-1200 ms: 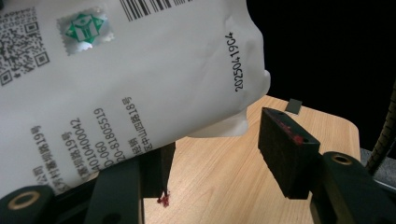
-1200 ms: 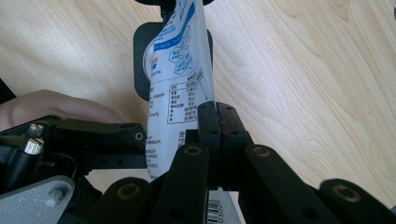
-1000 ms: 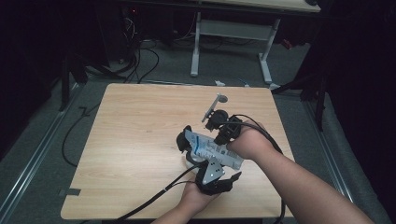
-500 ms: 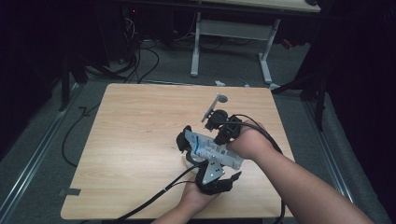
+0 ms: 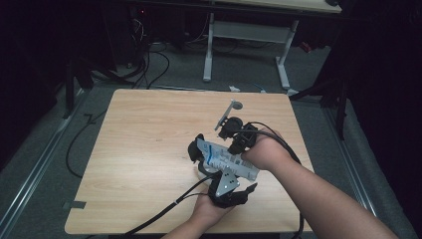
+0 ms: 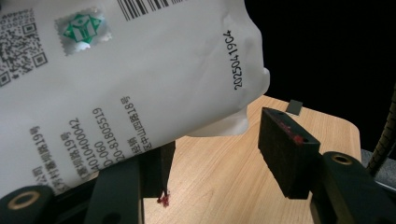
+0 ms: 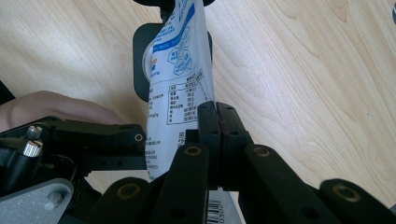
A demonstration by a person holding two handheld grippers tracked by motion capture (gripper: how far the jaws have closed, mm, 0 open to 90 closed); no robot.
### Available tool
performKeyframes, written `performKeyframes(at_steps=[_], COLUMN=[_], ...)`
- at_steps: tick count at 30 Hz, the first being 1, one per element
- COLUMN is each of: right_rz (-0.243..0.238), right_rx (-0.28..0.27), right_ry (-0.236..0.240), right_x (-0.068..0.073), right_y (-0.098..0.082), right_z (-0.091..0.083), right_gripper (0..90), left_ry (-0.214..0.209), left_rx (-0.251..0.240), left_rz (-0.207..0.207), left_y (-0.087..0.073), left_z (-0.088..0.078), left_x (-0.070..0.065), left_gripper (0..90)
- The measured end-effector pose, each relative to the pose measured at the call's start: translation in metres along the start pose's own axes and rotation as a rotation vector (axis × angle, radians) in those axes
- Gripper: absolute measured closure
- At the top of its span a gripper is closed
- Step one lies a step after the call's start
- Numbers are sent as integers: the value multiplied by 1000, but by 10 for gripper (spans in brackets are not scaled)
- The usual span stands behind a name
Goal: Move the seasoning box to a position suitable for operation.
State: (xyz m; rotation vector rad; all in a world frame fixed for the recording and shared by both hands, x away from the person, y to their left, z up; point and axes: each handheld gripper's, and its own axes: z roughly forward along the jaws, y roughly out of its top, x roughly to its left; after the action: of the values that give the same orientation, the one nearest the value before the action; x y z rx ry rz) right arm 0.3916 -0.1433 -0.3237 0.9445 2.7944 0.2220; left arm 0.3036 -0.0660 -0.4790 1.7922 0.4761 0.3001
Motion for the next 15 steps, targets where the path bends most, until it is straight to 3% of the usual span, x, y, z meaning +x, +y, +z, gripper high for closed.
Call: performKeyframes(at_steps=[15], right_rz=[0], right_rx=[2], right_ry=[-3], right_x=[0], right_y=[0], right_z=[0], right_gripper=[900], left_ry=[2], left_rx=[-3], left_rz=[-2], left_y=[0], left_z=[1], left_x=[0], left_gripper=[469])
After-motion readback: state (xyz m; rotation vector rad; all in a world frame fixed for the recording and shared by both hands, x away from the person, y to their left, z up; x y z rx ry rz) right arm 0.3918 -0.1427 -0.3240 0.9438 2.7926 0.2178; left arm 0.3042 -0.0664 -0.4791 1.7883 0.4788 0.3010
